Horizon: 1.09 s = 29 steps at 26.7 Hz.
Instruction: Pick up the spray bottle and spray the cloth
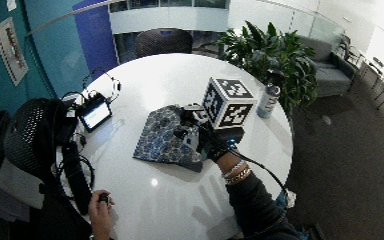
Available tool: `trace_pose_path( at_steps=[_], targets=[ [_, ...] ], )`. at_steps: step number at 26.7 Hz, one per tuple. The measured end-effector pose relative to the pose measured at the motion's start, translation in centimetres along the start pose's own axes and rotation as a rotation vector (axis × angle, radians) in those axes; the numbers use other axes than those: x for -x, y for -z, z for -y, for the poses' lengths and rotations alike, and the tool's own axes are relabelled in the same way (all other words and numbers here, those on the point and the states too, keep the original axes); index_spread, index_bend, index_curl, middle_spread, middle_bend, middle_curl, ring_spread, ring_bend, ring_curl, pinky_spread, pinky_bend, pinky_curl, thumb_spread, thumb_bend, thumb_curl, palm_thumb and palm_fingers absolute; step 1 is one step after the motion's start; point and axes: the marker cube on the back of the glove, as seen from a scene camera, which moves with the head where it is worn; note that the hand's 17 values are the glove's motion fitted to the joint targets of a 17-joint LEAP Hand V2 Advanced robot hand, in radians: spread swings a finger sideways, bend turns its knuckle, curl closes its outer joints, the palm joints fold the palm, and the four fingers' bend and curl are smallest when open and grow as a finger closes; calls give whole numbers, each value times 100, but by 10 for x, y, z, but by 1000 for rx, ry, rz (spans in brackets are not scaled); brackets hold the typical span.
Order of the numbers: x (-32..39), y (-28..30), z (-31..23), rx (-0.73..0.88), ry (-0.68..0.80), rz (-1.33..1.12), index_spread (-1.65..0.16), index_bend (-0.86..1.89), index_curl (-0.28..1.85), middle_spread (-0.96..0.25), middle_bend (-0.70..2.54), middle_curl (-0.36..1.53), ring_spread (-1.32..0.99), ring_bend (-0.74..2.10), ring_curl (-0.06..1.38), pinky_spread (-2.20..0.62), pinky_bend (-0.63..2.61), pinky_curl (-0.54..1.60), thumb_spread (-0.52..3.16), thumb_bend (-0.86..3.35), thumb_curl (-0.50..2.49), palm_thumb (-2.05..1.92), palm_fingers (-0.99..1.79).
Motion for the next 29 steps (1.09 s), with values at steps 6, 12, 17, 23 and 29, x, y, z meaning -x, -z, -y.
trace_pose_path(
  at_steps=[6,12,17,23,29],
  targets=[
    [-1,-1,-2,7,-5,-3,-33,28,17,0,25,12,-1,23,10,17,25,12,74,25,9,42,42],
    [2,-3,-2,15,5,-9,-39,27,22,0,23,16,-1,21,13,20,23,16,96,24,11,45,41],
    [3,-6,-1,26,11,-8,-41,26,24,0,21,19,-1,20,15,21,21,19,106,22,13,46,42],
    [4,-8,1,19,12,-22,-42,25,27,0,20,22,-1,18,16,22,20,21,114,19,15,47,41],
    [-10,-6,4,11,-30,-32,-43,24,29,0,19,24,-1,18,17,23,18,23,118,16,16,49,41]
  ],
)
